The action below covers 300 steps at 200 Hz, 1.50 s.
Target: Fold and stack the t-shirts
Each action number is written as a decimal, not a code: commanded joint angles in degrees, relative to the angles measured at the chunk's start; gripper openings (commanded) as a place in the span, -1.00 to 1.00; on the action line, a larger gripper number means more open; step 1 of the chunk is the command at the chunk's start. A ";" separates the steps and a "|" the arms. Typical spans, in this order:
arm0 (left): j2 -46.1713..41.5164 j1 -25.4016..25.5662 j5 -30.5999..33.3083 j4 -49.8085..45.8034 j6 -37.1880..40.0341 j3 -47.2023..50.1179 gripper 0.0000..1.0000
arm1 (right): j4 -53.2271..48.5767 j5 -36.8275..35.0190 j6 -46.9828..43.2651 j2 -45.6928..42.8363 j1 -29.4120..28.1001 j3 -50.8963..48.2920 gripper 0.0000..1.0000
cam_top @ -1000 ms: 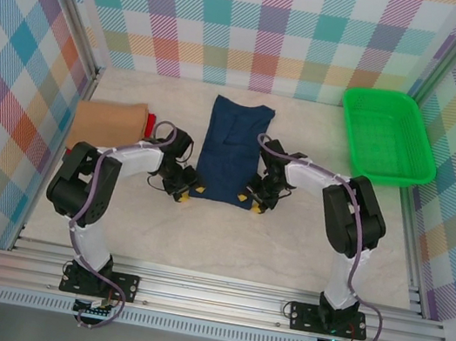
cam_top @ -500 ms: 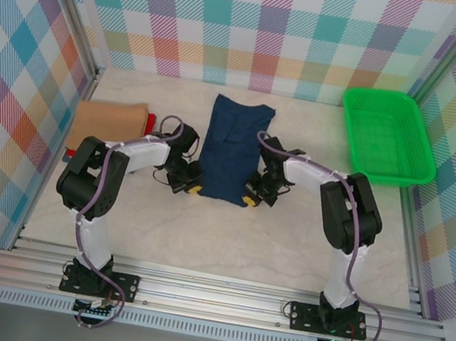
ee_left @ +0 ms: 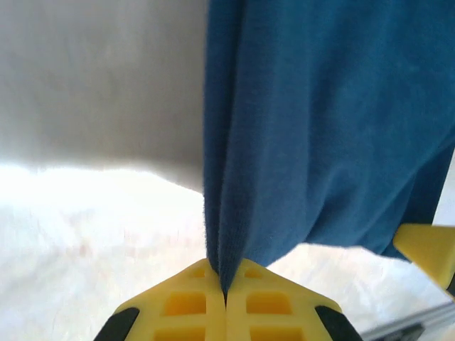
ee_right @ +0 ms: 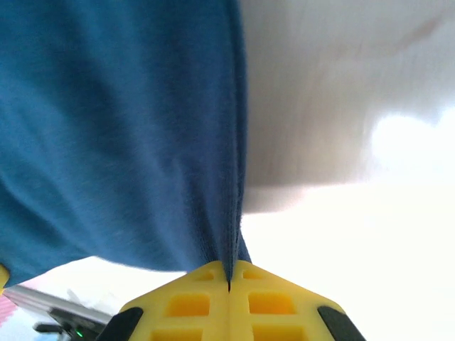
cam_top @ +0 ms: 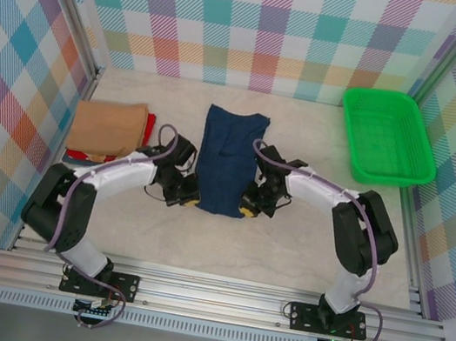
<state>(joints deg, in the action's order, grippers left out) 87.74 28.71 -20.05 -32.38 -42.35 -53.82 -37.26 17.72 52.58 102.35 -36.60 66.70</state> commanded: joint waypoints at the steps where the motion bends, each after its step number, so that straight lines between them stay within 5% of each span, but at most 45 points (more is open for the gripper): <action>1: -6.32 5.17 -0.20 -6.24 1.34 5.17 -1.00 | -5.36 1.64 -2.38 -3.70 -4.93 -2.77 -1.00; 57: -32.25 10.76 0.33 -17.68 -6.58 14.34 -1.00 | -8.84 4.48 5.20 -21.43 -12.65 -14.22 -1.00; 98: -33.49 10.84 -0.85 -14.76 -9.65 8.25 -1.00 | -11.87 7.67 4.33 -22.32 -12.32 -7.90 -1.00; 145: -27.85 7.43 7.47 -18.66 -8.10 -5.96 -1.00 | -17.92 5.65 1.37 -18.72 -5.38 5.54 -1.00; 184: -20.72 -1.10 4.56 -14.78 -8.14 -11.51 -1.00 | -20.14 9.70 -0.73 -9.93 1.01 17.03 -1.00; 248: 3.07 -10.76 1.86 -6.93 -6.01 -25.88 -1.00 | -20.92 10.20 -2.99 9.32 10.47 37.26 -1.00; 300: 25.69 -12.73 1.28 -6.60 -1.63 -42.58 -0.92 | -22.41 7.02 -4.99 27.18 15.08 53.09 -1.00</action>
<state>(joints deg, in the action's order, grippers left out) 106.19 16.93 -17.52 -40.01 -47.05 -91.33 -58.15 26.02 49.63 123.98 -23.18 116.16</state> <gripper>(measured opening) 0.048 0.041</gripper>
